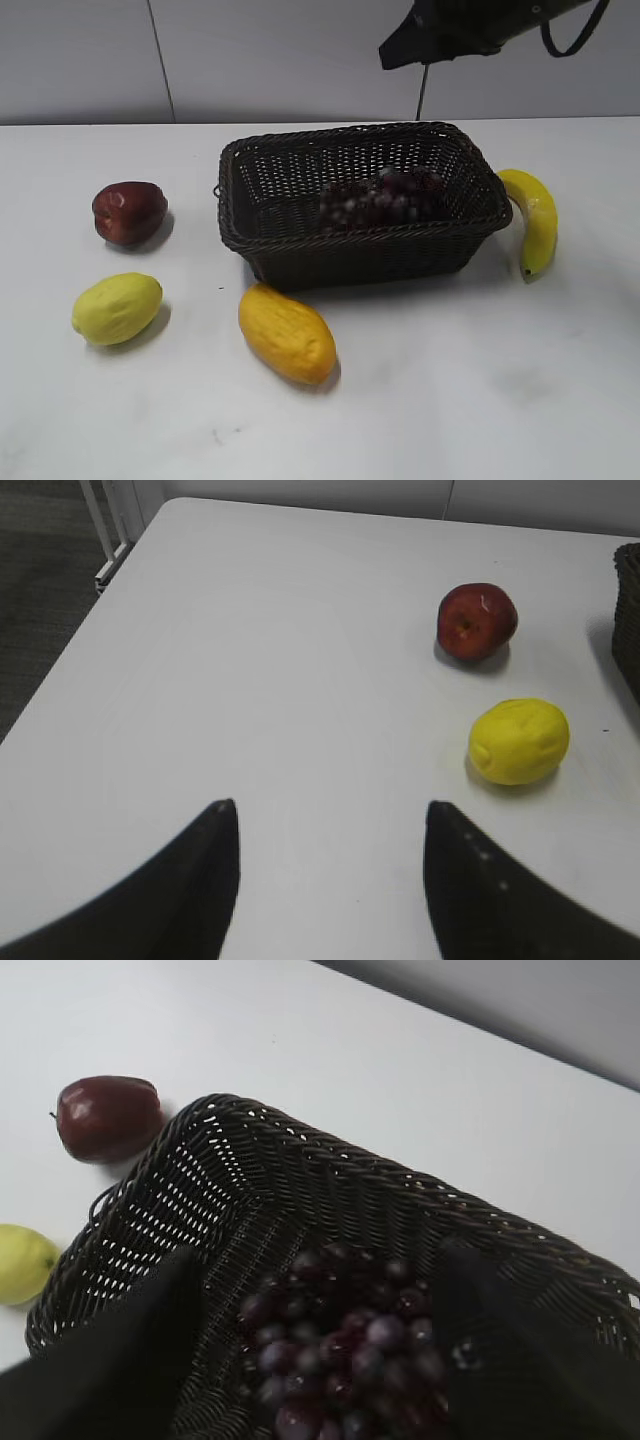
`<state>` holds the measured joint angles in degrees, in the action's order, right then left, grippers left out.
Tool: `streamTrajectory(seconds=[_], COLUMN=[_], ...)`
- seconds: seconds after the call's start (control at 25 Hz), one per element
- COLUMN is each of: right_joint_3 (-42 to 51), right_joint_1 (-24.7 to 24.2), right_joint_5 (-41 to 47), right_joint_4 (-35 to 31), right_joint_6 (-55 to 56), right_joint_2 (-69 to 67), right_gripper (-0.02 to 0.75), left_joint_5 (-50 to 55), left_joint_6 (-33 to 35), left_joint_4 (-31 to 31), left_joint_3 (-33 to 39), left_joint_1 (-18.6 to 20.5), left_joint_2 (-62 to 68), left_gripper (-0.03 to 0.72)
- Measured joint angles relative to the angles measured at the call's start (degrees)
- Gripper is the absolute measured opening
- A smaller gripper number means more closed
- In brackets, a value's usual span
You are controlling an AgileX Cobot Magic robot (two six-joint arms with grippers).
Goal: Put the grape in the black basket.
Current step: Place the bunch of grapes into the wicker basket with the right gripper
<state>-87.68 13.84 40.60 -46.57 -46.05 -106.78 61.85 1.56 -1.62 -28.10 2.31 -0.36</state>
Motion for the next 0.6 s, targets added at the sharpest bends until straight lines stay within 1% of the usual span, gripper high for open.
streamTrajectory(seconds=[0.04, 0.08, 0.16, 0.24, 0.36, 0.4, 0.48, 0.6], right_joint_3=[0.0, 0.0, -0.15, -0.69, -3.54, -4.39, -5.89, -6.43], right_joint_1=[0.0, 0.0, -0.05, -0.66, -3.16, -4.2, -6.69, -9.17], right_joint_5=[0.15, 0.41, 0.73, 1.25, 4.95, 6.9, 13.13, 23.17], right_joint_4=[0.0, 0.0, 0.32, 2.7, 11.05, 14.85, 22.06, 32.2], right_joint_6=[0.05, 0.17, 1.68, 6.55, 17.68, 21.44, 28.27, 33.79], right_joint_2=[-0.13, -0.13, 0.07, 0.85, 1.89, 2.02, 2.08, 2.15], right_gripper=[0.596, 0.609, 0.608, 0.607, 0.6, 0.598, 0.596, 0.595], left_joint_5=[0.0, 0.0, 0.0, 0.0, 0.0, 0.0, 0.0, 0.0], left_joint_6=[0.0, 0.0, 0.0, 0.0, 0.0, 0.0, 0.0, 0.0], left_joint_4=[0.0, 0.0, 0.0, 0.0, 0.0, 0.0, 0.0, 0.0], left_joint_3=[0.0, 0.0, 0.0, 0.0, 0.0, 0.0, 0.0, 0.0], left_joint_1=[0.0, 0.0, 0.0, 0.0, 0.0, 0.0, 0.0, 0.0], left_joint_2=[0.0, 0.0, 0.0, 0.0, 0.0, 0.0, 0.0, 0.0], left_gripper=[0.552, 0.552, 0.552, 0.552, 0.552, 0.552, 0.552, 0.552])
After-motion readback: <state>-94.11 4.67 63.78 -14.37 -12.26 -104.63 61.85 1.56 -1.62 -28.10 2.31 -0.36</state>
